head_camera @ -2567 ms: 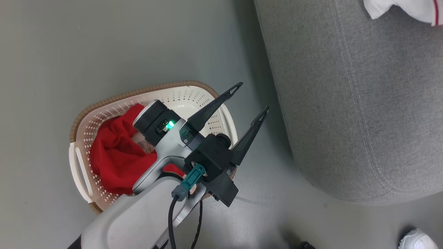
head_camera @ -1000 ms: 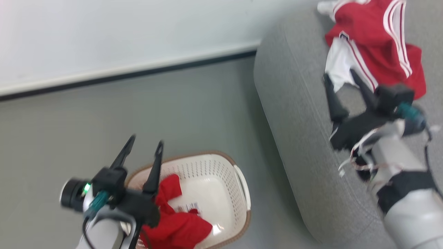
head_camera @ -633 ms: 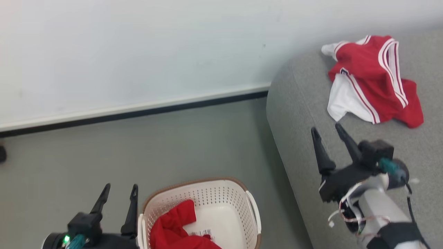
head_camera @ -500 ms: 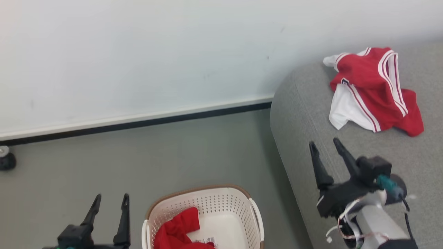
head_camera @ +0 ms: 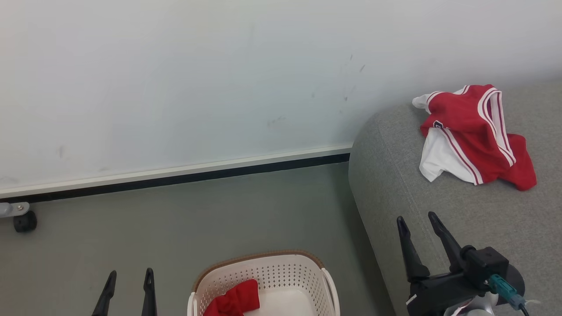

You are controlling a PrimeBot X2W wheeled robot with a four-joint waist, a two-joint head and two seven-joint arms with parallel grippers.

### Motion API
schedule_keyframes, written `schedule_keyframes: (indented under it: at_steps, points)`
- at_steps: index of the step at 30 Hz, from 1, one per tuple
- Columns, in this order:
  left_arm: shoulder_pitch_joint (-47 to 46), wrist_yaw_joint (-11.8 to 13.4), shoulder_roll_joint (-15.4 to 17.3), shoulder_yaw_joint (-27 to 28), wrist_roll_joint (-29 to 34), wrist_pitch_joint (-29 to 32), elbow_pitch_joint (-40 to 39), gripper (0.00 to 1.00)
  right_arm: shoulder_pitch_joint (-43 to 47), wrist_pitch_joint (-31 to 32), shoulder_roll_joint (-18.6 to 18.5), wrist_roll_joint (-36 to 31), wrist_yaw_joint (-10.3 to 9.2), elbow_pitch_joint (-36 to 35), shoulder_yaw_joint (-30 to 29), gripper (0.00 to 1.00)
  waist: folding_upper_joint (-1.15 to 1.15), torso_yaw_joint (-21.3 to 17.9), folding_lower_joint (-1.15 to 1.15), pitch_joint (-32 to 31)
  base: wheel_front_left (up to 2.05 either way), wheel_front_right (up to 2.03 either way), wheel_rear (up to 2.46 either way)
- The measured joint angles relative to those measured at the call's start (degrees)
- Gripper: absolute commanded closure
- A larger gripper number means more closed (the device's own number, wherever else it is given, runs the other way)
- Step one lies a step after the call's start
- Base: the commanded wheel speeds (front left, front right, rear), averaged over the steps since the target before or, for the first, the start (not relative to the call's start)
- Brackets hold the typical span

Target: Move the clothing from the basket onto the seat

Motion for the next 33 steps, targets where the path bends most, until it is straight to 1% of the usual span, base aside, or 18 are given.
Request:
schedule_keyframes:
  at_steps: [6,15,16,33]
  points:
    - [1.58,0.00,-1.01,1.20,1.25,0.00,-1.64,0.00,2.46,0.00,-0.99,-0.66,-1.10,-4.14,-1.31,0.00,0.00,0.14,0.01,-0.11,0.00,0.00,0.00]
    - [2.50,0.00,-1.76,2.23,2.14,0.00,-2.98,0.00,4.31,-0.01,-1.66,-1.42,-1.40,-7.12,-2.01,0.00,0.00,0.58,0.01,-0.19,0.00,0.00,0.00]
    - [2.65,0.00,-1.81,2.30,2.18,0.00,-3.03,0.00,4.31,-0.01,-1.69,-1.42,-1.72,-7.50,-2.08,0.00,0.00,0.63,0.01,-0.17,0.00,0.00,0.00]
    - [2.79,0.00,-2.87,3.23,4.12,0.00,-4.52,0.00,5.07,-0.14,-2.08,-1.93,-1.83,-10.35,-2.86,0.00,0.00,0.98,0.01,0.72,0.00,0.00,0.00]
